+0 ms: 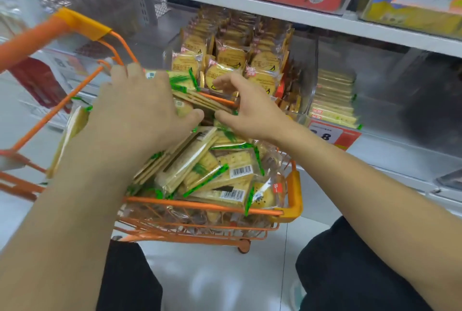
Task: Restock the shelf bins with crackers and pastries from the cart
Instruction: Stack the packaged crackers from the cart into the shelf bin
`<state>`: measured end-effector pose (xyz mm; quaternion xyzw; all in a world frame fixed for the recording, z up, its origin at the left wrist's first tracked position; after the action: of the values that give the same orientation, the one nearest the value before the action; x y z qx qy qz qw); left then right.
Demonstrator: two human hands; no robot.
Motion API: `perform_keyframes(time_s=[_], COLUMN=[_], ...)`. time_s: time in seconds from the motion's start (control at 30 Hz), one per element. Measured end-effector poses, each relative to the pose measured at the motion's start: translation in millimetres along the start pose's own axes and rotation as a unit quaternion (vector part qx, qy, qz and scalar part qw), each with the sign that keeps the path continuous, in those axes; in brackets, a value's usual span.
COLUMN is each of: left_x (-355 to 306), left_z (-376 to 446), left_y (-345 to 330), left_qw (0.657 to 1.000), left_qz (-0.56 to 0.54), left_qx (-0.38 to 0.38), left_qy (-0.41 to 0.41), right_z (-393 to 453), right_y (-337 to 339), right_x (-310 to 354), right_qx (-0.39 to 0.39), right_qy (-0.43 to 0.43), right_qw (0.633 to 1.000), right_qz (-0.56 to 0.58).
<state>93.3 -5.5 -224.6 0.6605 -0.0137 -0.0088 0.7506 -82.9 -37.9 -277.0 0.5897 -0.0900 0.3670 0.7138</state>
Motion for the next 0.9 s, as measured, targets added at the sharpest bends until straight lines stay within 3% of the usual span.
perform_keyframes(time_s=[0.07,0.13,0.37,0.5,0.7,0.8,0.9], left_x=[2.7,0.0,-6.7,-9.9,-17.5,-22.7,-30.5], left_z=[-1.7,-2.7,-1.6,-4.9,-11.9,-13.5,-16.7], left_y=[-7.5,-9.9,-5.1,8.0,18.1,16.8,11.8], left_qw=[0.998,0.997,0.998,0.985,0.962,0.942,0.918], left_qz=[0.021,0.016,-0.065,-0.152,-0.263,-0.332,-0.392], left_qx=[0.06,0.072,-0.022,-0.081,-0.07,-0.054,-0.058], left_qy=[0.012,0.007,-0.009,-0.007,-0.006,0.001,0.001], right_z=[6.6,11.0,14.6,9.2,-7.4,-7.4,-15.7], right_y=[-7.7,-11.5,-10.5,2.2,34.8,42.6,42.7], right_x=[-1.0,-3.7,-9.6,-7.9,-11.8,-31.1,-41.1], right_qx=[0.017,0.007,-0.042,-0.128,-0.245,-0.258,-0.212], right_qy=[0.0,-0.001,0.023,0.031,-0.009,-0.137,-0.273], right_qw=[0.999,0.997,0.996,0.991,0.959,0.917,0.807], right_qz=[-0.052,-0.081,-0.072,-0.018,0.14,0.272,0.479])
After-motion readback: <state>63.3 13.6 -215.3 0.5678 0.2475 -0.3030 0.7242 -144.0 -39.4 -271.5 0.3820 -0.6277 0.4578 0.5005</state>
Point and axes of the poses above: each hand's wrist, its own z-axis towards the middle knuckle, its own y-axis out of the back of the hand, x = y × z, the point moved 5 cm from there along z, towards the middle knuckle, and after that the axes turned 2 degrees about y, right-handed, at the moved point
